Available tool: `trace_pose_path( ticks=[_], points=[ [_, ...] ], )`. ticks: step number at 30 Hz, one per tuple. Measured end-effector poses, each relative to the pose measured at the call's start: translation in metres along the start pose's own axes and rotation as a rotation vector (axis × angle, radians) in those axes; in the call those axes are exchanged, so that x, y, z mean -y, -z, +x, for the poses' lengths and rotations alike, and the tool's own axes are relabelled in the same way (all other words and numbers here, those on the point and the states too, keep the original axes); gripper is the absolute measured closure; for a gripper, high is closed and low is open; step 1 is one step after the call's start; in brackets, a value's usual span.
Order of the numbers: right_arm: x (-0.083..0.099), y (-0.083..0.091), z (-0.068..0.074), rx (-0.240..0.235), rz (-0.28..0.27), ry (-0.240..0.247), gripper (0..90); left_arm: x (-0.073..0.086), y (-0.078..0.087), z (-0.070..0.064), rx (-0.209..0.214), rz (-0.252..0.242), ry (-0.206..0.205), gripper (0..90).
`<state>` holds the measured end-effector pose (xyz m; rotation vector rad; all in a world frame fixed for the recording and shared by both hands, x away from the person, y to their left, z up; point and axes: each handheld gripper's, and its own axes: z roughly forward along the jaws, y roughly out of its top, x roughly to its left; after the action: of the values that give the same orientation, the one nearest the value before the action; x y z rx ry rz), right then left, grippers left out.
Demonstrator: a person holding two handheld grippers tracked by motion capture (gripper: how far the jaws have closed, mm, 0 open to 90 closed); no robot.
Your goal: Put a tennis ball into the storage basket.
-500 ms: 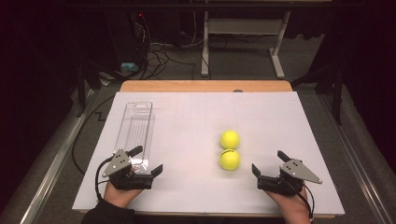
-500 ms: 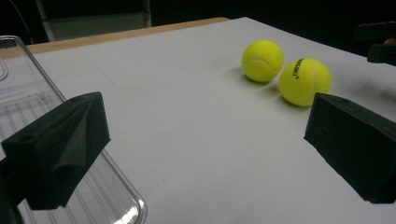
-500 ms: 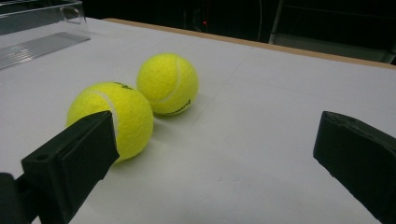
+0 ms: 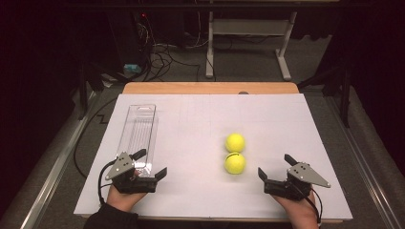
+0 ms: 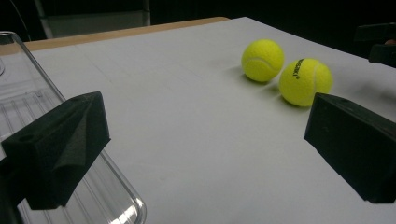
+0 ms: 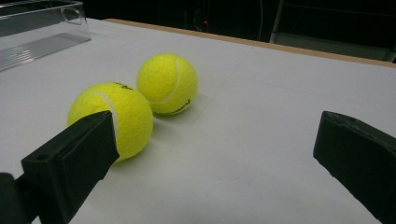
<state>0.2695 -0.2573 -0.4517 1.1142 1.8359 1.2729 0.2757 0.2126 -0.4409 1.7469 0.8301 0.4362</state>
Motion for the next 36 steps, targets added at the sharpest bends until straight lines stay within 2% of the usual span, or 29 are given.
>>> trace_pose_path(
  ticks=[8, 12, 19, 27, 36],
  points=[
    [0.000, -0.001, 0.000, -0.002, 0.007, 0.008, 0.0, -0.006, -0.004, -0.006, 0.019, 0.022, -0.017, 0.8],
    [0.000, -0.002, 0.001, -0.001, 0.007, 0.008, 0.0, -0.013, -0.008, -0.014, 0.040, 0.011, -0.023, 0.7],
    [0.000, -0.002, 0.001, 0.000, 0.003, 0.012, 0.0, -0.019, -0.016, -0.021, 0.050, 0.043, -0.042, 0.7],
    [0.000, -0.001, 0.000, -0.004, 0.006, 0.010, 0.0, -0.024, -0.023, -0.025, 0.067, 0.060, -0.023, 0.7],
    [0.000, -0.001, 0.001, -0.004, 0.004, 0.015, 0.0, -0.026, -0.037, -0.034, 0.068, 0.126, -0.058, 0.8]
  ],
)
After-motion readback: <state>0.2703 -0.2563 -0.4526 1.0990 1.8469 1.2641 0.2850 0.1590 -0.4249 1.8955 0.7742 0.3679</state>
